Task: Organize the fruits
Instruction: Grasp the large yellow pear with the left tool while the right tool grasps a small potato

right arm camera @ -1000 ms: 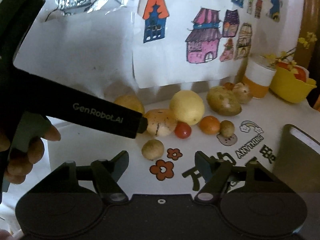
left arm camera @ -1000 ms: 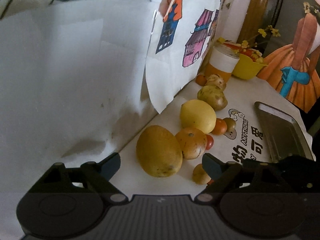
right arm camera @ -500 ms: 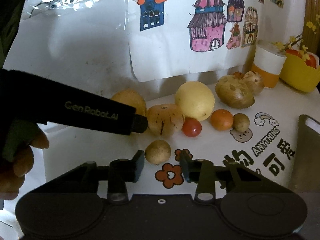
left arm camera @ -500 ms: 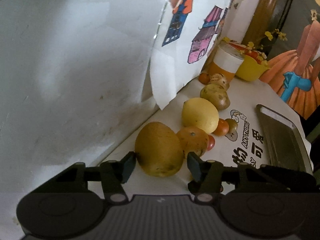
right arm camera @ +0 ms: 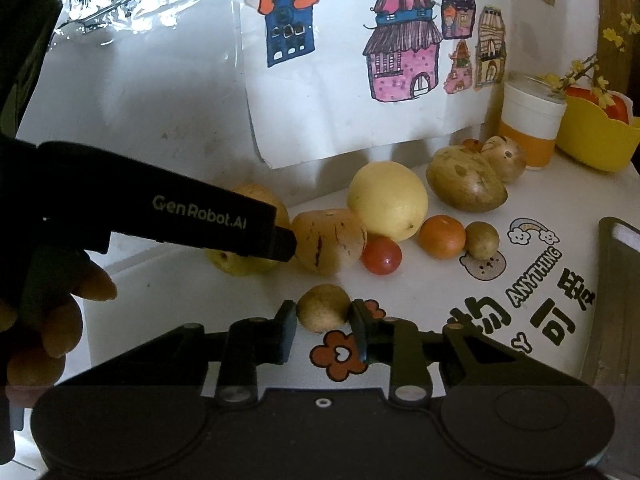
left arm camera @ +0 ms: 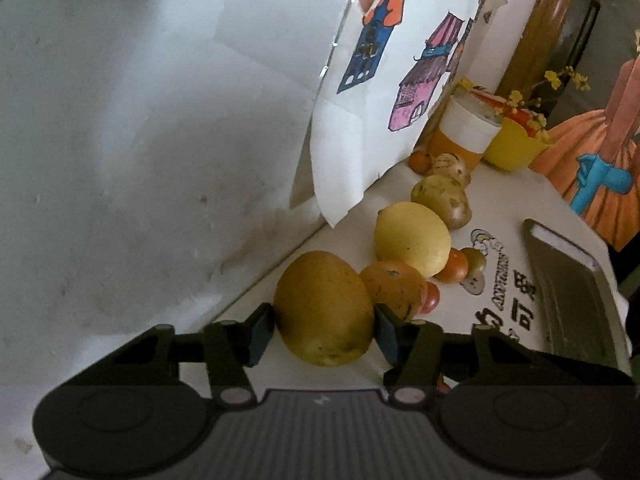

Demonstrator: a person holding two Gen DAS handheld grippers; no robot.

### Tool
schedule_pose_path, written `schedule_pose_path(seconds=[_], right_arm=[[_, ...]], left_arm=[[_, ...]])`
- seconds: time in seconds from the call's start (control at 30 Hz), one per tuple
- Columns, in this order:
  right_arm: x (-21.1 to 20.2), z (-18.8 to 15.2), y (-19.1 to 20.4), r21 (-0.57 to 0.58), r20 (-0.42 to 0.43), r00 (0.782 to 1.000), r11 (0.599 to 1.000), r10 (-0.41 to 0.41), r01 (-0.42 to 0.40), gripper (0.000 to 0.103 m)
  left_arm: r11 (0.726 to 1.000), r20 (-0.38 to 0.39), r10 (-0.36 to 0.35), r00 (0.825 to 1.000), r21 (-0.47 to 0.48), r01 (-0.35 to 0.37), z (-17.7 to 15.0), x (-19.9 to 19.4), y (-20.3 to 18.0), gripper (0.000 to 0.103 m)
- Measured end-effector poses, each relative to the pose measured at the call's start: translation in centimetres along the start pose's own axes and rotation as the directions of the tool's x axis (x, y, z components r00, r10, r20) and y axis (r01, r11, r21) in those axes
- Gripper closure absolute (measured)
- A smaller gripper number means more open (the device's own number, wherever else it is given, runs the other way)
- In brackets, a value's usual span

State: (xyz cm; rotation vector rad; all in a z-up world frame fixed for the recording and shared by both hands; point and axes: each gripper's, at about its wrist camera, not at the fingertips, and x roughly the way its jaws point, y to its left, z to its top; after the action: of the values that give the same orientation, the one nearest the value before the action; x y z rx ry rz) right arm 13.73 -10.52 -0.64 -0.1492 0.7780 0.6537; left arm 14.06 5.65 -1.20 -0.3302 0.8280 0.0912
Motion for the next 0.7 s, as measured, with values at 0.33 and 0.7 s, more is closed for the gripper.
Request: schedule_pose_path(seconds=[0.33, 0.7], right_arm=[[-0.4, -0.3, 0.0, 0.031, 0.001, 1.000, 0.999, 0.009, -0.009, 0.072], [-1.8, -1.6, -1.0, 0.071, 0.002, 1.000, 0.997, -0.016, 0.016, 0.072]], left_arm=[[1.000, 0.022, -0.025, 0.999, -0.004, 0.025, -1.0, -0.8, 0.3, 0.047], [0.999, 0.042, -0.034, 0.999, 0.042, 0.032, -2.2, -1.8, -0.2, 0.047]])
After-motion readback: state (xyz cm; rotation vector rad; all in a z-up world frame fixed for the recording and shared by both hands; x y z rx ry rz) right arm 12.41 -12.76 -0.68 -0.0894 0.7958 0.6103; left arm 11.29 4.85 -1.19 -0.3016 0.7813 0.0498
